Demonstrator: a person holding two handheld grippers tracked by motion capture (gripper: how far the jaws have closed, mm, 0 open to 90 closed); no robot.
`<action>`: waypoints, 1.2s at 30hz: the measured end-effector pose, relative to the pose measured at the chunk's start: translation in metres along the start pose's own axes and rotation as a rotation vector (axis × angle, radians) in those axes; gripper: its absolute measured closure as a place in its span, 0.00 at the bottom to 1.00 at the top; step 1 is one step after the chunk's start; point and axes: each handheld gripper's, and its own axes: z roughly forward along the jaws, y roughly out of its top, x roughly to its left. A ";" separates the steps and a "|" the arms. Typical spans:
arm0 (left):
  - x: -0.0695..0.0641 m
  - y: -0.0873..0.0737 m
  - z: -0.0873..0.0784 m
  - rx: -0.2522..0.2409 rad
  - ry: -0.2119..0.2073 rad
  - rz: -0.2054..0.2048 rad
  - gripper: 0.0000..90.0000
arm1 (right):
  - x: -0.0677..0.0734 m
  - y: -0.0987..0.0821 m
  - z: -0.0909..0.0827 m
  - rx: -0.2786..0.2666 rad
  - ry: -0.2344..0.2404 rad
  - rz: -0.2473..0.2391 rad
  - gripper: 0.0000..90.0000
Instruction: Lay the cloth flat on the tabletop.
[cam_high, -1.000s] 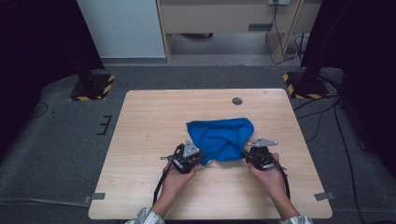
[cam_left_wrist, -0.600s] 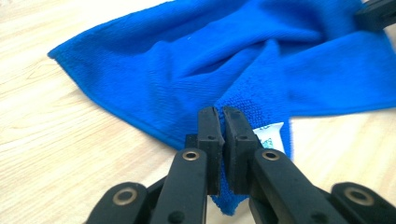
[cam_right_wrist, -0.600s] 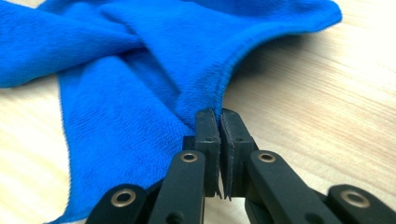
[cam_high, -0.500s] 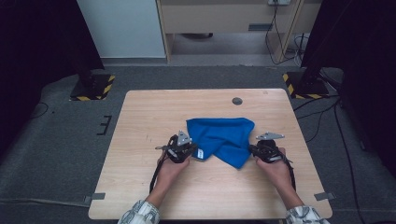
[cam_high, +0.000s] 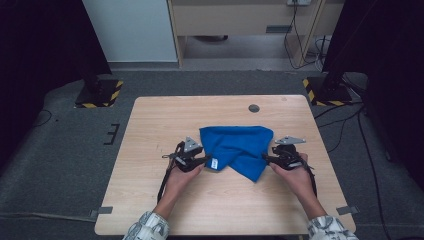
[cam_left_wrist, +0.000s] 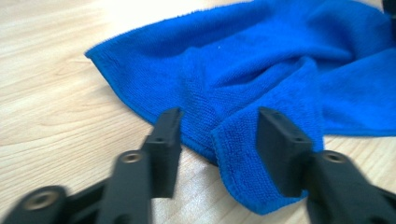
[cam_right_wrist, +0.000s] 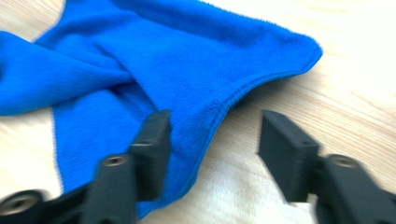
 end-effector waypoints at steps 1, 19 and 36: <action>-0.001 0.000 -0.003 -0.007 0.000 0.006 0.51 | 0.001 0.000 -0.005 -0.007 -0.003 -0.005 0.43; -0.009 -0.013 -0.027 0.013 0.010 0.052 0.31 | 0.054 -0.039 -0.015 -0.019 0.147 -0.174 0.68; -0.016 -0.014 -0.019 0.047 0.009 0.080 0.26 | 0.060 -0.049 0.000 0.047 0.151 -0.172 0.61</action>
